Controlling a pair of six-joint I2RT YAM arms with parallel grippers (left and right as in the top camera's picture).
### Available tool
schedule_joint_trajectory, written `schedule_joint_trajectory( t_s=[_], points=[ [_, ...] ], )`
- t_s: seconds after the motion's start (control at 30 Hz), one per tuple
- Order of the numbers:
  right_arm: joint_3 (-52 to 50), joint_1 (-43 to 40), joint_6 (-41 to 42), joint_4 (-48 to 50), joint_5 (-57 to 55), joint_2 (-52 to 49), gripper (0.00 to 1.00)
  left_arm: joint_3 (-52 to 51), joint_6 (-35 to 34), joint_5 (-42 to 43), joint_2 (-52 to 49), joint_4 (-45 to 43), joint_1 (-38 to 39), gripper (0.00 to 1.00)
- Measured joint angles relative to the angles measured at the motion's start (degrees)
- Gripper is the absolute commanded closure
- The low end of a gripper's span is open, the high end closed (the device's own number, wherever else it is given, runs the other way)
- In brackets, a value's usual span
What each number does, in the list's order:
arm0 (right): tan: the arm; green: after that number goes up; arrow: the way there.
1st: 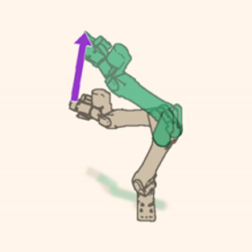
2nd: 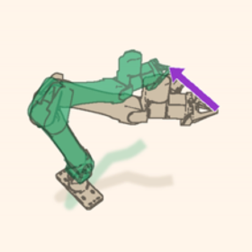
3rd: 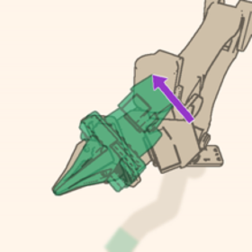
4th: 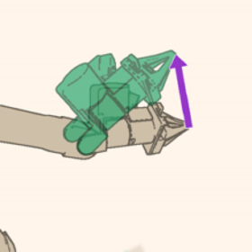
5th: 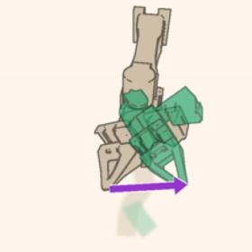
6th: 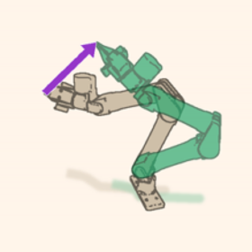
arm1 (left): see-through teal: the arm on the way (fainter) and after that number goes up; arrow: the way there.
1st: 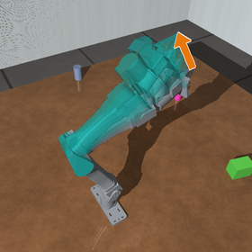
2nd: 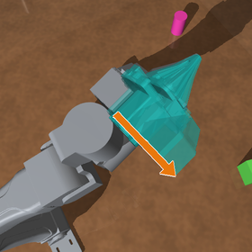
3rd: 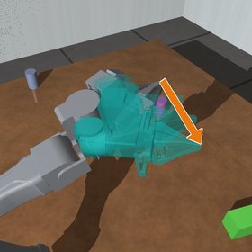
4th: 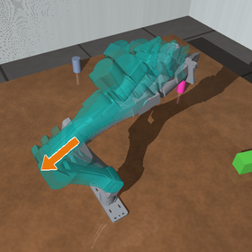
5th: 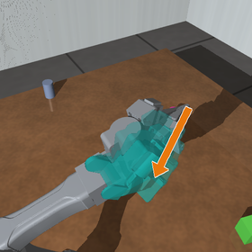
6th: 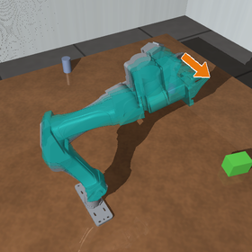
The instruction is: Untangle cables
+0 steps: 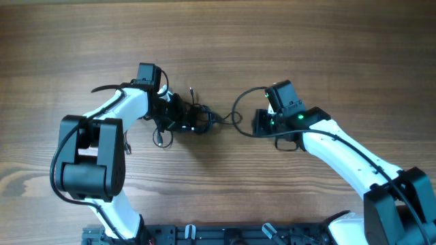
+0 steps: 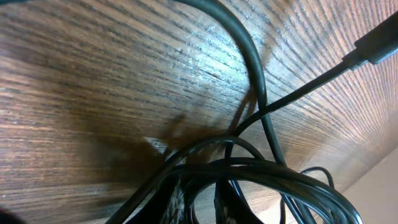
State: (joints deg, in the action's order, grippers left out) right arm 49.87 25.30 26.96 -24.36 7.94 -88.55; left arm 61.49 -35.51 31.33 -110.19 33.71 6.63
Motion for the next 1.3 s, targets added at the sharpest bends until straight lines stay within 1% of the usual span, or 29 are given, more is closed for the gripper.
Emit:
schedule_joint_trajectory(
  t_s=[0.03,0.07,0.17,0.27,0.33,0.4,0.47,0.57,0.67,0.87,1.03,1.3],
  points=[
    [0.00,0.00,-2.36,2.99,1.57,0.00,0.44,0.00,0.00,-0.07,0.02,0.04,0.04,0.79],
    [0.00,0.00,-5.31,6.84,3.85,0.00,0.42,0.02,0.00,-0.15,0.02,0.07,0.15,0.79],
    [0.00,0.04,-13.44,15.15,11.87,0.02,0.41,0.24,0.00,-0.90,0.04,0.20,0.85,0.78],
    [0.00,0.42,-19.37,17.14,15.47,0.02,0.41,0.39,0.00,-1.60,0.15,0.13,1.77,0.78],
    [0.00,0.52,-22.05,17.66,16.59,-0.17,0.41,0.44,0.09,-1.90,0.15,-0.11,2.62,0.77],
    [0.00,0.52,-23.91,18.01,17.11,-0.87,0.44,0.52,0.59,-2.19,0.20,-0.44,3.93,0.77],
    [0.00,0.52,-25.64,18.03,17.55,-2.16,0.45,0.57,1.36,-2.47,0.24,-0.68,5.16,0.77],
    [0.00,0.63,-26.99,17.99,17.99,-3.93,0.45,0.61,2.21,-2.75,0.26,-0.85,7.13,0.77],
    [0.00,1.53,-27.32,17.94,18.16,-5.27,0.51,0.61,2.27,-2.80,0.26,-1.22,8.04,0.77],
    [0.00,1.73,-27.52,18.73,18.10,-7.32,0.50,0.61,2.40,-2.78,0.26,-1.20,8.37,0.76],
    [0.00,1.73,-27.52,21.05,17.77,-8.31,0.50,0.61,2.43,-2.80,0.26,-1.31,9.05,0.76],
    [0.00,1.73,-27.50,21.46,17.75,-8.92,0.50,0.61,2.40,-2.80,0.26,-1.36,9.33,0.76]
  ],
)
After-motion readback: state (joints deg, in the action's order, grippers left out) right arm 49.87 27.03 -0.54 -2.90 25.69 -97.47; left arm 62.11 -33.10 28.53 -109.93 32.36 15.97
